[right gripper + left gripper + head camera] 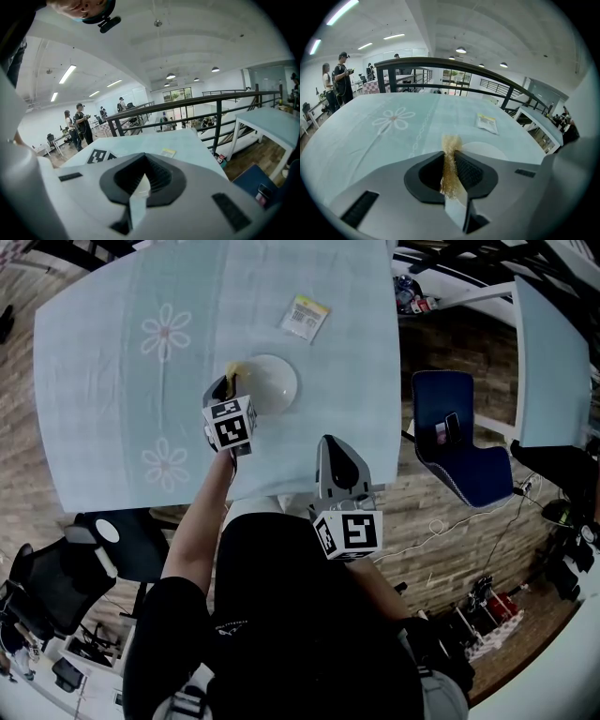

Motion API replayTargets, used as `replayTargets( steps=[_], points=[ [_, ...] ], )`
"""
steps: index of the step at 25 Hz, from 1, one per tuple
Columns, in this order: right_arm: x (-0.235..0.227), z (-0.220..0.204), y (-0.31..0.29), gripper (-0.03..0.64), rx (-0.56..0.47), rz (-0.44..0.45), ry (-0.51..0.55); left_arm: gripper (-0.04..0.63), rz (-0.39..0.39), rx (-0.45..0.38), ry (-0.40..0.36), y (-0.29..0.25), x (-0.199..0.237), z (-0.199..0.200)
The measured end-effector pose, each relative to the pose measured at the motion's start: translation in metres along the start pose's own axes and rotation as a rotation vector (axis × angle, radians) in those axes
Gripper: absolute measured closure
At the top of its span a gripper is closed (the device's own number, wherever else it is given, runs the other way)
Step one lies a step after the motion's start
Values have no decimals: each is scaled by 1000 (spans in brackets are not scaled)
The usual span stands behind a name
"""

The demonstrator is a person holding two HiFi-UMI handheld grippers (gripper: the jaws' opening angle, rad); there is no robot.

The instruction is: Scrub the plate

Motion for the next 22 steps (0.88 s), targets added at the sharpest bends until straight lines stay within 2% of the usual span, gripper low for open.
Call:
replayTargets(
  steps=[11,16,22],
  points=[
    [0,0,10,607,-15,4,4,526,40,-22,10,16,12,-1],
    [-2,-4,16,607,-16,0,7,526,-16,-33,-9,24,-9,-6],
    [-5,-6,23,607,-16,-25,-2,526,-84,-7,-21,21,-40,-18]
  ],
)
Point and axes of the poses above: the fingertips, and each gripper's own axes: y backward along the fingers, x to its left, z out of its top, the point moved 8 cm from there along y, backward along the fingers, and after that the axes turned 3 degrees about -z, right-handed, at the moved point
